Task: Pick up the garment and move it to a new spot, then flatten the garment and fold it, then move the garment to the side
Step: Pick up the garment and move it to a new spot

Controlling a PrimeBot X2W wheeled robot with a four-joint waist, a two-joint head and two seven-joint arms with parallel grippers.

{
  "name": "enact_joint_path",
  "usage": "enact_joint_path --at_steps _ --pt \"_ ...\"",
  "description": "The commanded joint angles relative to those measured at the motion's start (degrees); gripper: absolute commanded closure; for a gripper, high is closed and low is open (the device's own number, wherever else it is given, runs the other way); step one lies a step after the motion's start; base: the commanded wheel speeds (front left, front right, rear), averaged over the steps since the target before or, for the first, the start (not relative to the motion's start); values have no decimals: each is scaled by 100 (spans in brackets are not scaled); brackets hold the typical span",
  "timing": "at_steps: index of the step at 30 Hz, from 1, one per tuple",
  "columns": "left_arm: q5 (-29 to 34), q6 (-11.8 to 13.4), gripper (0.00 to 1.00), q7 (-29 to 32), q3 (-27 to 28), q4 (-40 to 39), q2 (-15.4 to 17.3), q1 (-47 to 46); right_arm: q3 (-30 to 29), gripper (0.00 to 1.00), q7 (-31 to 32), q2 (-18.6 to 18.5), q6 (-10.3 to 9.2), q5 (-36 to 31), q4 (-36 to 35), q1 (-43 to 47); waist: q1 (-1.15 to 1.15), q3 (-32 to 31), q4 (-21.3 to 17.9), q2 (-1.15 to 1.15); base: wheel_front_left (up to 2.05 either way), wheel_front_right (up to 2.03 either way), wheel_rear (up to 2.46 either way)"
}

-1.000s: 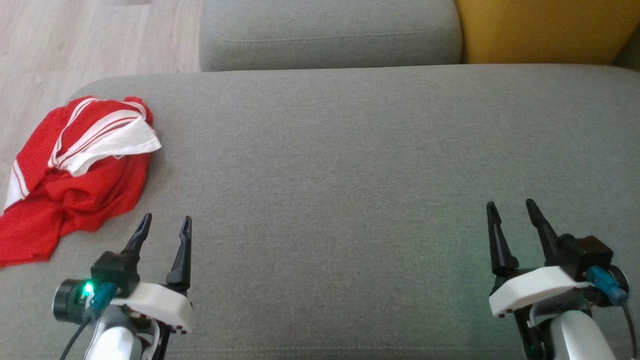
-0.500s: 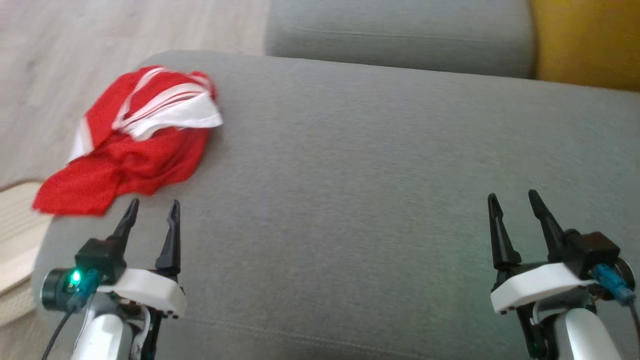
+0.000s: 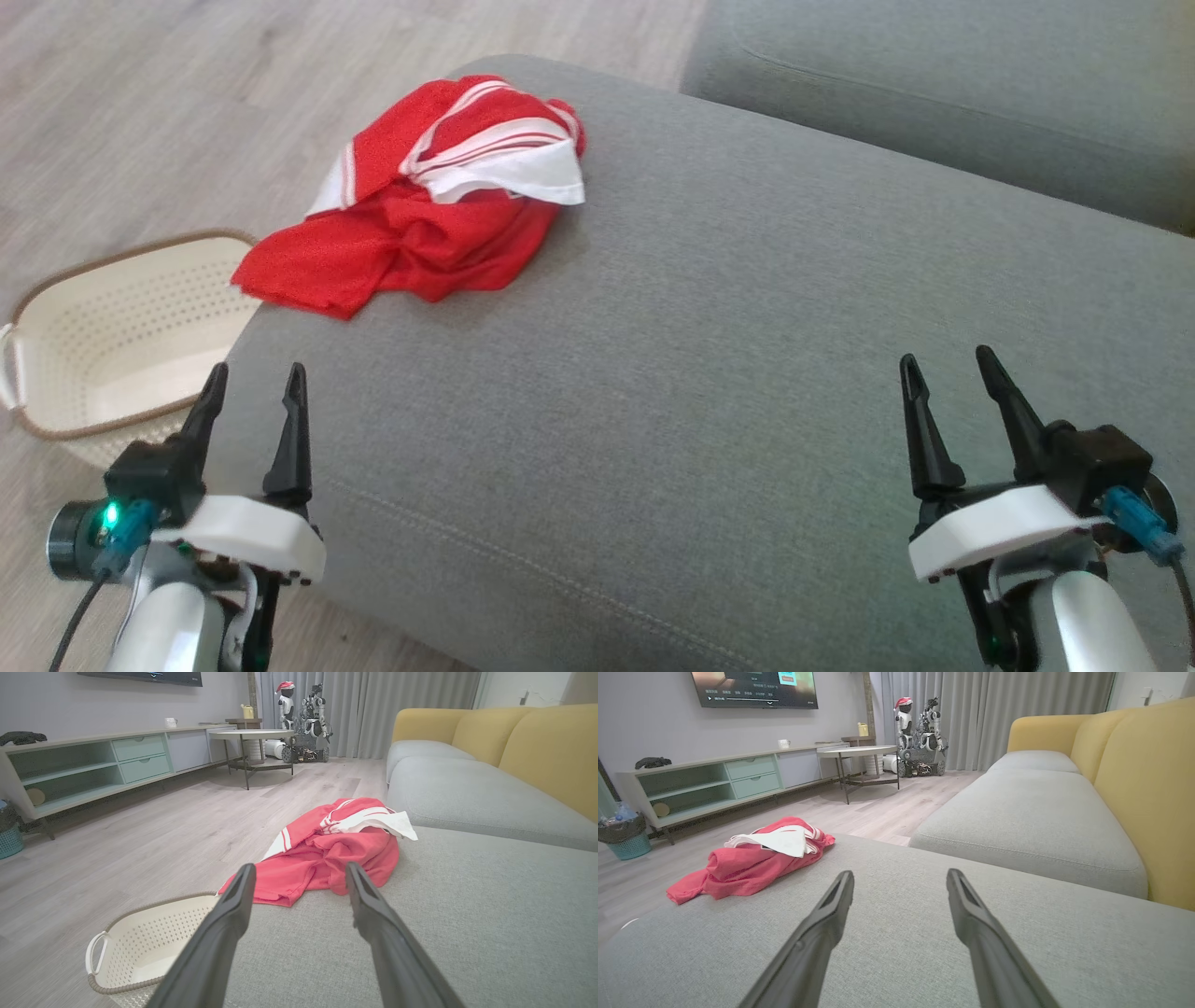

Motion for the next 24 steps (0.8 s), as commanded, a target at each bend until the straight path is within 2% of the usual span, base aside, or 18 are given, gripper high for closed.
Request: enact_joint_path --at_steps 1,15,24 --pt "-26 17 0 -49 244 -215 142 -276 128 0 18 -24 -4 31 -205 -104 0 -9 106 0 0 0 0" --pt "-87 50 0 -59 157 -230 134 -287 104 0 49 -24 -4 -8 -218 -112 0 41 206 0 0 0 0" --pt "-123 62 0 -76 133 -255 161 -390 128 0 87 -24 -4 -22 -253 -171 0 168 128 0 0 0 0"
